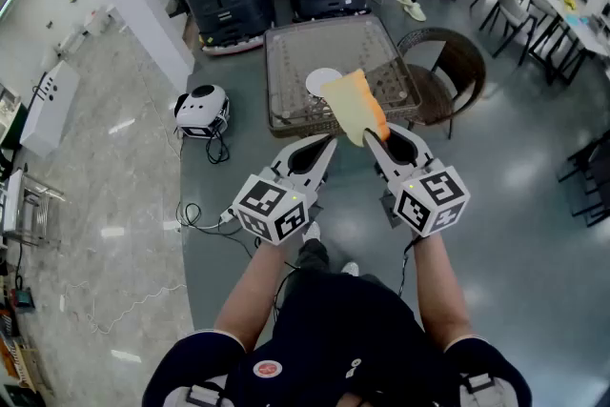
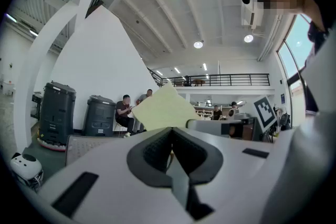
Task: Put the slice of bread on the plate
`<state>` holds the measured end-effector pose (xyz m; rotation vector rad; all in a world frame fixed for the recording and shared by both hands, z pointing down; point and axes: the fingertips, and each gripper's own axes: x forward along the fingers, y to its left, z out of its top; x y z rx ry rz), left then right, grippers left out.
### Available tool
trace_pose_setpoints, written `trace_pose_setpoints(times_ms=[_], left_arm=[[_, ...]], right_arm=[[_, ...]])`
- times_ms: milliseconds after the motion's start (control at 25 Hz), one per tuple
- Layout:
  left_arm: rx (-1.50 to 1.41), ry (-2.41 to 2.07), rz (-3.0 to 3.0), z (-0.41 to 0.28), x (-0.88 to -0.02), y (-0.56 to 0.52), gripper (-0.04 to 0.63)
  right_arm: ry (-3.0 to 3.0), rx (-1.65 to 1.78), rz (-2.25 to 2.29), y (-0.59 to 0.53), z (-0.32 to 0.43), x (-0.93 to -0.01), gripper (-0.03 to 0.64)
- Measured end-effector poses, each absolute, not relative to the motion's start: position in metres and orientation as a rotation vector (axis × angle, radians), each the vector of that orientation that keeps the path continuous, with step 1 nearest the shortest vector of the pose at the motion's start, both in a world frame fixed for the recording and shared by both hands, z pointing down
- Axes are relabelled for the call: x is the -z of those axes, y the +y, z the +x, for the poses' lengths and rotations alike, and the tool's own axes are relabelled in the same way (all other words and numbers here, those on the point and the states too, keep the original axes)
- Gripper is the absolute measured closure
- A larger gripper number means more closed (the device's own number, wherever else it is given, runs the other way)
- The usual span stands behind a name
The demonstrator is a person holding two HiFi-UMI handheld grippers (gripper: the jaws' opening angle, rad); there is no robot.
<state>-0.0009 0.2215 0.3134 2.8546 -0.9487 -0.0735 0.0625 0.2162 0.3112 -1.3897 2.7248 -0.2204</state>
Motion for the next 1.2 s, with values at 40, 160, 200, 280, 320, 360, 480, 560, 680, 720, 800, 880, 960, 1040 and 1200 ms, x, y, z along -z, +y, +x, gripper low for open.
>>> trace_pose_setpoints(times_ms=[40, 160, 200, 280, 320, 360, 480, 560, 680, 720, 800, 880, 960, 1040, 1200], left_arm=[[0.074, -0.949, 2.854, 0.0, -0.314, 0.221, 0.589], [0.073, -0.95, 2.854, 0.001, -0.315, 0.22, 0.589], [0.071, -0.95, 2.854, 0.001, -0.315, 0.219, 0.589], [0.069, -0.95, 2.854, 0.002, -0.315, 0.218, 0.589], [0.067, -0.949, 2.853, 0.003, -0.315, 0.218, 0.589], [0.066, -0.949, 2.853, 0.003, -0.315, 0.218, 0.589], [0.059, -0.95, 2.85, 0.005, -0.317, 0.218, 0.589], [0.054, -0.948, 2.848, 0.005, -0.319, 0.218, 0.589], [0.053, -0.942, 2.85, 0.007, -0.321, 0.216, 0.589], [0.054, -0.94, 2.852, 0.009, -0.322, 0.216, 0.589], [0.056, -0.936, 2.854, 0.012, -0.323, 0.214, 0.589], [0.059, -0.936, 2.853, 0.01, -0.325, 0.211, 0.589], [0.063, -0.943, 2.846, 0.007, -0.328, 0.205, 0.589], [0.07, -0.952, 2.839, 0.004, -0.329, 0.197, 0.589], [0.082, -0.958, 2.828, 0.0, -0.33, 0.172, 0.589]], right_arm=[[2.727, 0.219, -1.389, 0.216, 0.063, -0.312, 0.522], [2.736, 0.214, -1.387, 0.215, 0.063, -0.313, 0.522], [2.739, 0.212, -1.387, 0.215, 0.063, -0.313, 0.522], [2.745, 0.205, -1.387, 0.214, 0.062, -0.313, 0.522], [2.747, 0.201, -1.388, 0.214, 0.063, -0.313, 0.522], [2.748, 0.199, -1.387, 0.214, 0.063, -0.313, 0.522], [2.746, 0.198, -1.382, 0.214, 0.065, -0.314, 0.522], [2.745, 0.192, -1.385, 0.215, 0.065, -0.314, 0.522], [2.742, 0.189, -1.393, 0.214, 0.069, -0.317, 0.522], [2.74, 0.192, -1.396, 0.214, 0.071, -0.318, 0.522], [2.735, 0.197, -1.402, 0.211, 0.075, -0.32, 0.522], [2.733, 0.199, -1.404, 0.207, 0.074, -0.321, 0.522], [2.736, 0.198, -1.395, 0.201, 0.072, -0.322, 0.522], [2.739, 0.194, -1.386, 0.193, 0.07, -0.322, 0.522], [2.741, 0.202, -1.391, 0.17, 0.068, -0.323, 0.522]])
